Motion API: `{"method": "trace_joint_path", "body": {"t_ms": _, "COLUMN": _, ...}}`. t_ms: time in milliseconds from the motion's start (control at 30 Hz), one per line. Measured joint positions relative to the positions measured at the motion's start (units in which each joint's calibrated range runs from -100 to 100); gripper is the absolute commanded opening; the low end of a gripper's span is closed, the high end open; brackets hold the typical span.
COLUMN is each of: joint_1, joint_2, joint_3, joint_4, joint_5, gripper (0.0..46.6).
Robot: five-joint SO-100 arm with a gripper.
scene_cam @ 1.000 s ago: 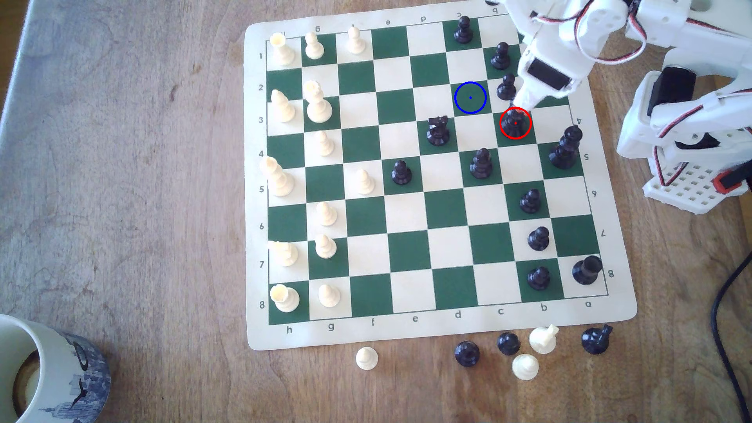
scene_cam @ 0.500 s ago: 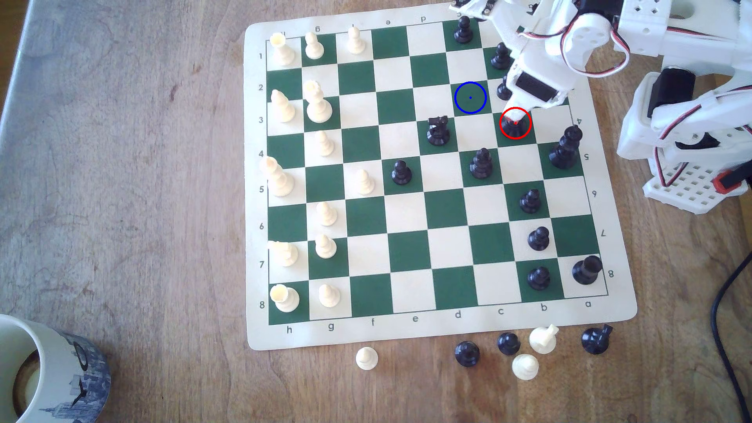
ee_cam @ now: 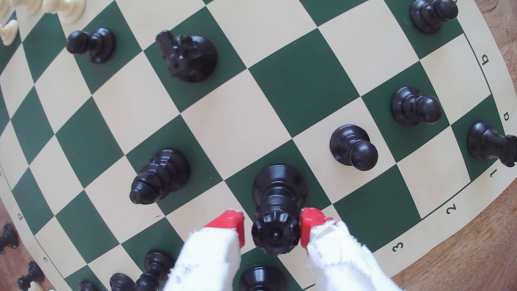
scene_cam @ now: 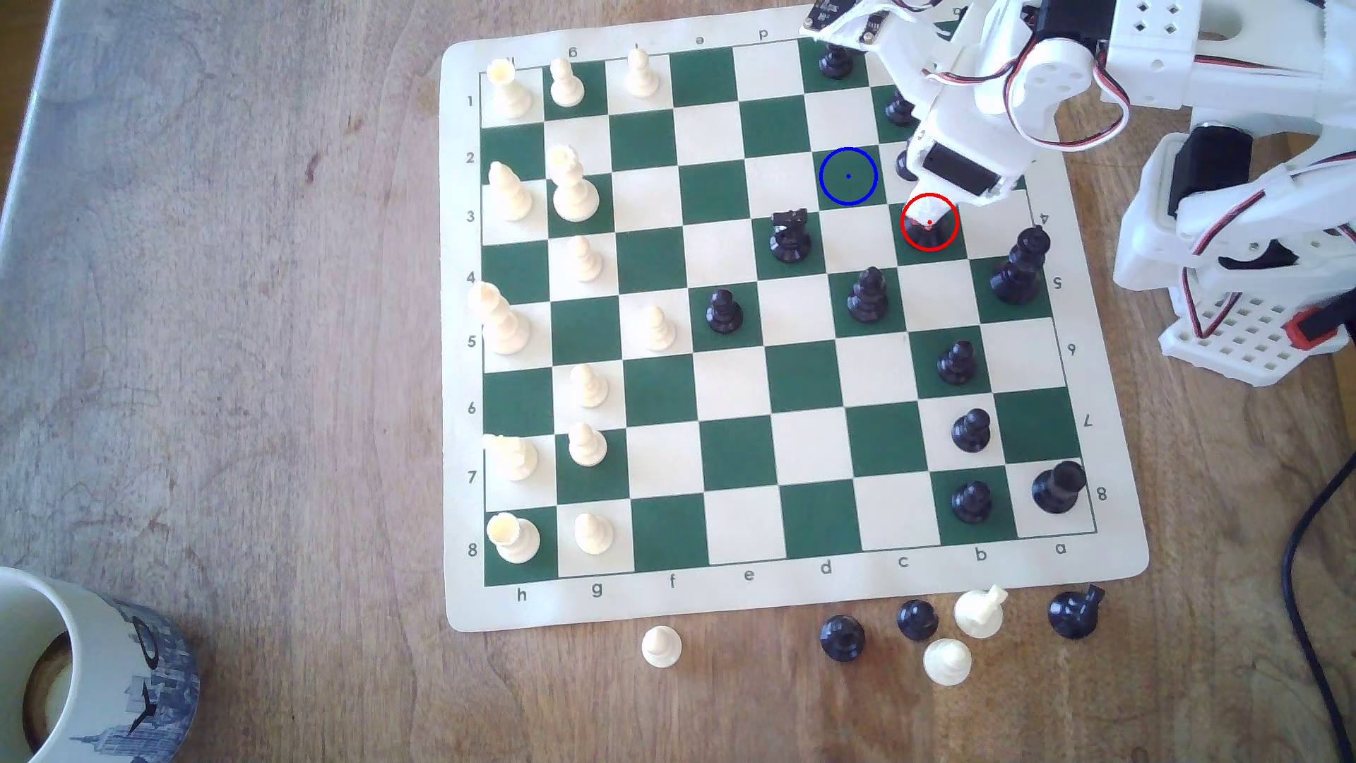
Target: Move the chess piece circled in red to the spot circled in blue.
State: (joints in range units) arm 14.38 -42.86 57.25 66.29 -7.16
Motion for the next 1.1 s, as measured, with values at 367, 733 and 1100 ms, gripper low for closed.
{"method": "trace_joint_path", "body": {"t_ms": 367, "joint_1": 0.0, "joint_2": 0.0, "joint_3": 0.0, "joint_4": 0.0, "joint_5": 0.7, "gripper": 0.5}}
{"method": "trace_joint_path", "body": {"t_ms": 733, "joint_1": 0.0, "joint_2": 0.0, "joint_3": -7.8, "joint_4": 8.8, "joint_5": 1.9, "gripper": 0.2}}
{"method": "trace_joint_path", "body": {"t_ms": 1100, "joint_1": 4.6, "joint_2": 3.8, "joint_3": -23.2, "joint_4": 8.3, "joint_5": 1.2, "gripper": 0.2}}
